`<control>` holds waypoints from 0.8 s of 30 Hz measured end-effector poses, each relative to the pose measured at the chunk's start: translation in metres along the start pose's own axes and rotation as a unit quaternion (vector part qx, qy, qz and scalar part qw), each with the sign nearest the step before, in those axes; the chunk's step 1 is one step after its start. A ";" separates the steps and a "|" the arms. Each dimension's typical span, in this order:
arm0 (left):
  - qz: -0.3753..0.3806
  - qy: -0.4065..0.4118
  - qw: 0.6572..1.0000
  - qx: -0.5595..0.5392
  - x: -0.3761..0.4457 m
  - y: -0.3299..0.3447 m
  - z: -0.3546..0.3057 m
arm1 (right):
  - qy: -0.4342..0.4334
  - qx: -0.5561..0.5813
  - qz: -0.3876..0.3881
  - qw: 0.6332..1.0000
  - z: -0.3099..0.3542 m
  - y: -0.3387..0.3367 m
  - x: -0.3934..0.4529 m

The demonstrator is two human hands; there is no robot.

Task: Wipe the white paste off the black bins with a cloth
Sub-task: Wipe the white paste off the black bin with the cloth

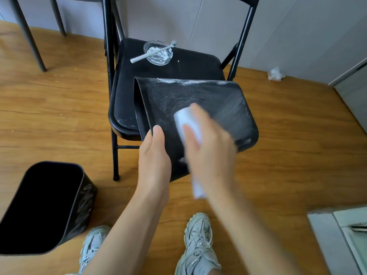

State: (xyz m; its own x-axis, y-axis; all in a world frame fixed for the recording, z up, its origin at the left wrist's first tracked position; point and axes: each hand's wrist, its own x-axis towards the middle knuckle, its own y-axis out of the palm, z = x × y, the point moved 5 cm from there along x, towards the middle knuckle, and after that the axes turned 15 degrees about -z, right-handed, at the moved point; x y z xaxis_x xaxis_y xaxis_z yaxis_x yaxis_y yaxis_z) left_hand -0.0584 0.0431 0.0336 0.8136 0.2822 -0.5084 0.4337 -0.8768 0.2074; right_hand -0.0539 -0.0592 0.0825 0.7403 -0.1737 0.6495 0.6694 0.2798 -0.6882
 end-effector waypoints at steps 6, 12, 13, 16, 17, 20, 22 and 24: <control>-0.009 -0.028 0.999 0.021 0.000 -0.009 0.004 | -0.070 0.037 -0.025 0.997 0.022 0.000 -0.024; 0.000 -0.036 0.999 0.018 -0.003 -0.003 -0.003 | 0.056 -0.065 -0.125 0.988 -0.033 -0.012 -0.009; -0.007 -0.043 0.999 0.020 -0.004 -0.001 -0.003 | 0.048 -0.041 -0.121 0.991 -0.022 -0.012 -0.013; 0.012 -0.093 0.995 -0.026 -0.003 0.000 0.004 | -0.002 0.086 -0.069 0.994 0.021 -0.006 -0.038; 0.021 -0.107 0.994 -0.026 -0.005 -0.001 0.006 | -0.014 0.114 -0.052 0.992 0.028 -0.006 -0.044; -0.029 -0.136 0.990 -0.027 -0.005 -0.004 0.006 | -0.042 0.094 -0.045 0.994 0.006 -0.010 -0.037; -0.048 -0.162 0.985 -0.048 -0.008 -0.001 0.002 | 0.003 0.031 -0.081 0.996 -0.028 -0.017 -0.024; -0.057 -0.153 0.986 -0.038 -0.009 0.002 0.000 | 0.055 0.001 -0.106 0.993 -0.046 -0.026 -0.020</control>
State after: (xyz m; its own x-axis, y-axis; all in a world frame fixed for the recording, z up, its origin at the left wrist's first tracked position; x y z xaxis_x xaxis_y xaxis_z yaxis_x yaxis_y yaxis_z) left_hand -0.0648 0.0392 0.0385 0.6088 0.2361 -0.7573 0.5526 -0.8112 0.1913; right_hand -0.0831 -0.1066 0.0723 0.5849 -0.3303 0.7408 0.8110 0.2269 -0.5392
